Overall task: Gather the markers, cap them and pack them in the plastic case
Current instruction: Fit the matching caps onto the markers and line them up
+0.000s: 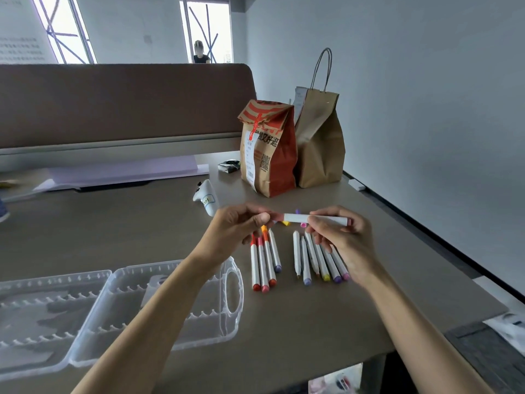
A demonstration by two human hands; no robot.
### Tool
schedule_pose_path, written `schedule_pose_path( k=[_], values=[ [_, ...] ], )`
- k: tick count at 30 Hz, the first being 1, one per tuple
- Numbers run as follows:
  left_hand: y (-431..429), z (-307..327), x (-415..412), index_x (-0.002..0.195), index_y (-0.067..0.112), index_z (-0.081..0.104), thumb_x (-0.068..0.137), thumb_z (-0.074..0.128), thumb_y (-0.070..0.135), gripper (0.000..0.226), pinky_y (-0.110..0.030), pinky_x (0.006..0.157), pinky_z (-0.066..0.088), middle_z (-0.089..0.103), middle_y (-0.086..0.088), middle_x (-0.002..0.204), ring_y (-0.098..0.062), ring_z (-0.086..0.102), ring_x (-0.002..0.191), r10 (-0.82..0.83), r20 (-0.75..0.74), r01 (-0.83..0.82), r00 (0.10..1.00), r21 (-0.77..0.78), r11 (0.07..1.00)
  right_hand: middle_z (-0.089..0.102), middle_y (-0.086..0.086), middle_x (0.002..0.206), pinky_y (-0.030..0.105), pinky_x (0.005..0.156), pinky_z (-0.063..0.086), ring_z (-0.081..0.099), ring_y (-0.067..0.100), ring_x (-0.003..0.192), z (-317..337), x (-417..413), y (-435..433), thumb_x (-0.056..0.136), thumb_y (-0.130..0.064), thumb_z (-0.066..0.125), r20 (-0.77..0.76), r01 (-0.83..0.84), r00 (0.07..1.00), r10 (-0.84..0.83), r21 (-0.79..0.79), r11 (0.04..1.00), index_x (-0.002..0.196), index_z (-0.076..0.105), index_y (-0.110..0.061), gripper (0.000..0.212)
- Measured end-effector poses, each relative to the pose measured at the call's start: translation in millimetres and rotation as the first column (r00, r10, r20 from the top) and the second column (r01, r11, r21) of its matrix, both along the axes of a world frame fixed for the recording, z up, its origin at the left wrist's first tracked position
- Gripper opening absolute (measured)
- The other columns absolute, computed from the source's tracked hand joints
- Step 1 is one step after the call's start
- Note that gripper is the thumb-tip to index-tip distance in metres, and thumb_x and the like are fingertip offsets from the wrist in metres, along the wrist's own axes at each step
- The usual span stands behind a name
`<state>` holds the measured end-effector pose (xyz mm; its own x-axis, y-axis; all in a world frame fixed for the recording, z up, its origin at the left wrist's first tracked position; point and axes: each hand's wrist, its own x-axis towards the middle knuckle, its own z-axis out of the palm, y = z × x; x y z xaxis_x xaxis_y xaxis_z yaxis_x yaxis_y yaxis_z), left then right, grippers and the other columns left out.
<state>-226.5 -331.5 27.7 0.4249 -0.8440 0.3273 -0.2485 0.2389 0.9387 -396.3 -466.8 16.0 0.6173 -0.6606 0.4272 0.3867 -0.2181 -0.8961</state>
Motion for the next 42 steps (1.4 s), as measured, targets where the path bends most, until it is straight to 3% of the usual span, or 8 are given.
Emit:
schedule_pose_path(
  k=[4,7,12,21,29,35,39,42],
  values=[
    [-0.2,2.3,-3.2,0.093,0.01,0.073,0.084,0.061,0.025,0.022,-0.02,0.052,0.037,0.069,-0.002,0.082,-0.011,0.047,0.061,-0.025,-0.157,0.019,0.987,-0.037,0.999,0.071,0.015,0.071,0.022,0.041,0.036,0.053,0.015,0.054,-3.3,3.0,1.1,0.081,-0.011,0.071,-0.036,-0.031,0.999,0.032,0.021,0.999,0.081,0.068,0.0,0.011],
    [-1.6,3.6,-3.7,0.102,0.002,0.067,0.091,0.057,0.019,0.023,-0.02,0.051,0.039,0.07,0.001,0.081,-0.01,0.05,0.059,0.036,-0.16,-0.041,0.987,-0.027,0.999,0.068,0.014,0.069,0.022,0.039,0.034,0.052,0.018,0.052,-6.1,6.3,3.5,0.082,-0.014,0.07,-0.103,-0.095,0.99,0.094,-0.005,0.995,0.08,0.064,-0.006,0.011],
    [-4.9,1.2,-4.6,0.103,0.001,0.066,0.096,0.054,0.015,0.02,-0.021,0.051,0.039,0.069,0.004,0.076,-0.01,0.05,0.06,0.092,-0.198,-0.091,0.976,0.014,0.996,0.042,0.0,0.059,0.019,0.042,0.029,0.034,0.011,0.048,-13.3,10.1,4.8,0.099,-0.009,0.053,-0.253,-0.208,0.95,0.185,-0.068,0.976,0.086,0.045,-0.004,0.016],
    [-1.2,-6.9,0.2,0.09,0.005,0.071,0.092,0.057,0.019,0.02,-0.022,0.049,0.038,0.064,0.002,0.072,-0.01,0.044,0.052,0.06,-0.172,-0.046,0.983,0.08,0.996,0.041,-0.005,0.054,0.027,0.045,0.031,0.035,0.011,0.044,-19.8,10.9,1.7,0.102,-0.014,0.049,-0.353,-0.216,0.928,0.116,-0.26,0.941,0.085,0.043,-0.015,0.018],
    [2.1,-5.4,-1.1,0.087,0.016,0.074,0.095,0.058,0.021,0.019,-0.021,0.044,0.04,0.069,0.003,0.077,-0.007,0.052,0.062,0.121,-0.039,-0.114,0.992,0.141,0.983,0.04,0.0,0.055,0.029,0.045,0.032,0.035,0.013,0.044,-20.9,9.6,0.0,0.101,-0.012,0.05,-0.355,-0.228,0.926,0.13,-0.251,0.941,0.085,0.042,-0.013,0.018],
    [-1.0,2.5,-1.5,0.102,0.008,0.063,0.097,0.055,0.018,0.014,-0.023,0.043,0.048,0.071,0.001,0.089,-0.013,0.063,0.074,0.125,0.026,-0.127,0.992,0.108,0.986,0.038,0.002,0.06,0.023,0.042,0.028,0.031,0.012,0.048,-18.3,18.1,5.0,0.101,-0.012,0.05,-0.301,-0.199,0.942,0.149,-0.142,0.97,0.087,0.043,-0.01,0.016],
    [0.0,1.2,1.4,0.108,0.012,0.063,0.096,0.056,0.016,0.014,-0.025,0.047,0.049,0.07,0.003,0.091,-0.009,0.063,0.076,0.17,-0.003,-0.169,0.985,0.116,0.979,0.049,0.005,0.067,0.036,0.052,0.042,0.049,0.021,0.056,-19.2,8.8,7.0,0.102,-0.027,0.049,-0.396,-0.173,0.918,-0.007,-0.416,0.893,0.09,0.051,-0.015,0.017],
    [2.5,0.7,12.4,0.11,0.014,0.064,0.097,0.055,0.014,0.016,-0.025,0.046,0.045,0.067,0.006,0.086,-0.006,0.056,0.072,0.282,-0.013,-0.278,0.959,0.113,0.954,0.059,-0.01,0.072,0.039,0.06,0.046,0.059,0.011,0.062,-23.1,6.4,4.2,0.101,-0.044,0.043,-0.365,-0.067,0.911,-0.191,-0.589,0.805,0.089,0.051,-0.028,0.022]
  ],
)
